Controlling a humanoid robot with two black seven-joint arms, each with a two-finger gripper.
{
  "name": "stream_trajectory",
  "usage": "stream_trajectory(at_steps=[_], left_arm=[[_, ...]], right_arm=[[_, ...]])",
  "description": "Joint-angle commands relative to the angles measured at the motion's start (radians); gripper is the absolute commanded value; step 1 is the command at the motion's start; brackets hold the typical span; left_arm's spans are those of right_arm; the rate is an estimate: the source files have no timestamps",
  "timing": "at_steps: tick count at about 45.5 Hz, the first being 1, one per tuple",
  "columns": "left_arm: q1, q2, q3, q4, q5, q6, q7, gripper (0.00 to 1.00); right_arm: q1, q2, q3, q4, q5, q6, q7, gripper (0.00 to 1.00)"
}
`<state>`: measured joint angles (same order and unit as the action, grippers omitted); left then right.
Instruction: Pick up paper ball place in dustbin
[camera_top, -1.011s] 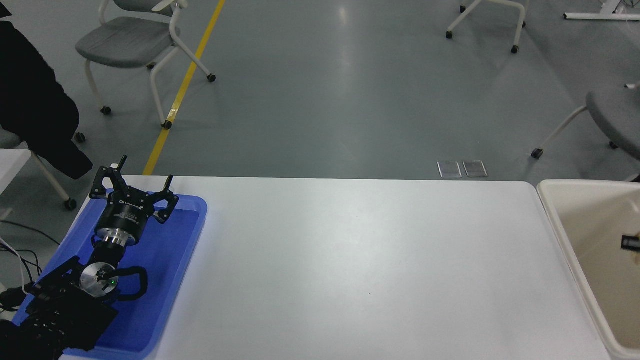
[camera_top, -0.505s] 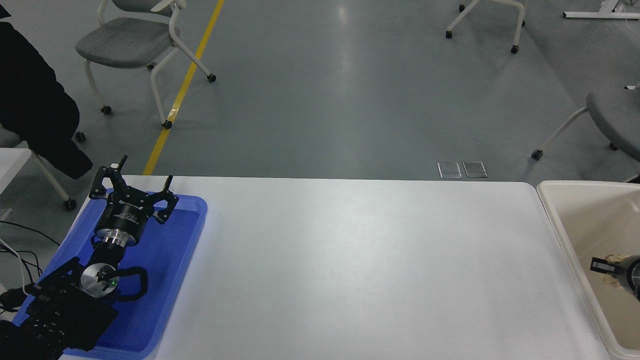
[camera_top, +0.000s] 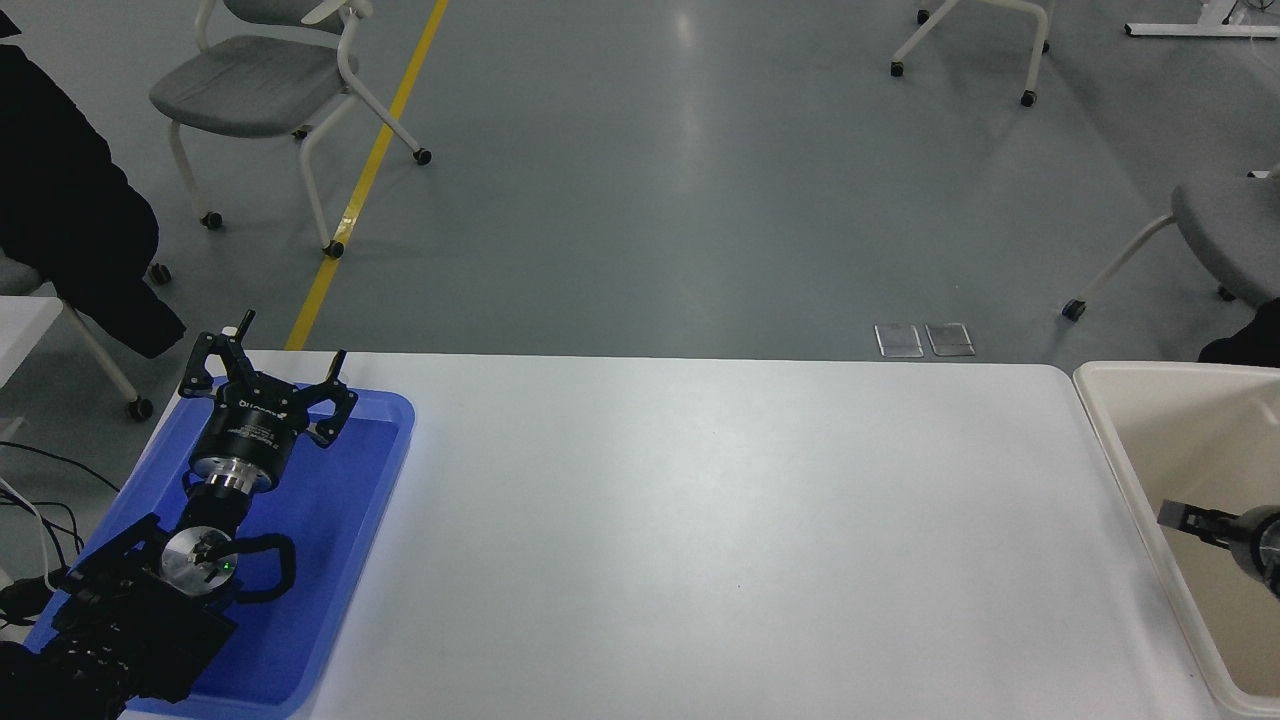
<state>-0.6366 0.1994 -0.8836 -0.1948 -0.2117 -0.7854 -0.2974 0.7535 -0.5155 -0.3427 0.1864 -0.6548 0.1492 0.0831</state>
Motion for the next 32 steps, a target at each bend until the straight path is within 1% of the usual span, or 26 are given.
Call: stream_trajectory(at_steps=[1,6,11,14,19,24,28,32], left_arm=[[0.000,0.000,0.000,0.000,0.000,0.000,-0.002,1.00],[0.000,0.000,0.000,0.000,0.000,0.000,-0.002,1.00],[0.000,0.000,0.000,0.000,-0.002,0.000,-0.002,1.00],[0.000,0.000,0.000,0.000,0.000,0.000,-0.002,1.00],[0.000,0.000,0.000,0.000,-0.002,0.000,-0.002,1.00],[0.000,0.000,0.000,0.000,0.000,0.000,-0.002,1.00],[0.000,0.000,0.000,0.000,0.000,0.000,-0.002,1.00],[0.000,0.000,0.000,0.000,0.000,0.000,-0.002,1.00]], right_arm=[[0.041,-0.009,0.319,0.068,0.047,0.001,0.000,1.00],[0.027,-0.063,0.594,0.209,0.078,0.003,0.000,1.00],[-0.032,-0.066,0.810,0.359,0.135,0.003,0.000,1.00],[-0.065,-0.058,0.899,0.447,0.193,0.003,0.000,1.00],[-0.074,-0.020,0.950,0.541,0.329,0.004,0.000,1.00],[-0.074,0.041,0.961,0.600,0.503,0.006,0.000,1.00],[-0.074,0.098,0.988,0.613,0.619,0.012,0.001,1.00],[-0.074,0.162,1.027,0.607,0.710,0.041,0.000,1.00]])
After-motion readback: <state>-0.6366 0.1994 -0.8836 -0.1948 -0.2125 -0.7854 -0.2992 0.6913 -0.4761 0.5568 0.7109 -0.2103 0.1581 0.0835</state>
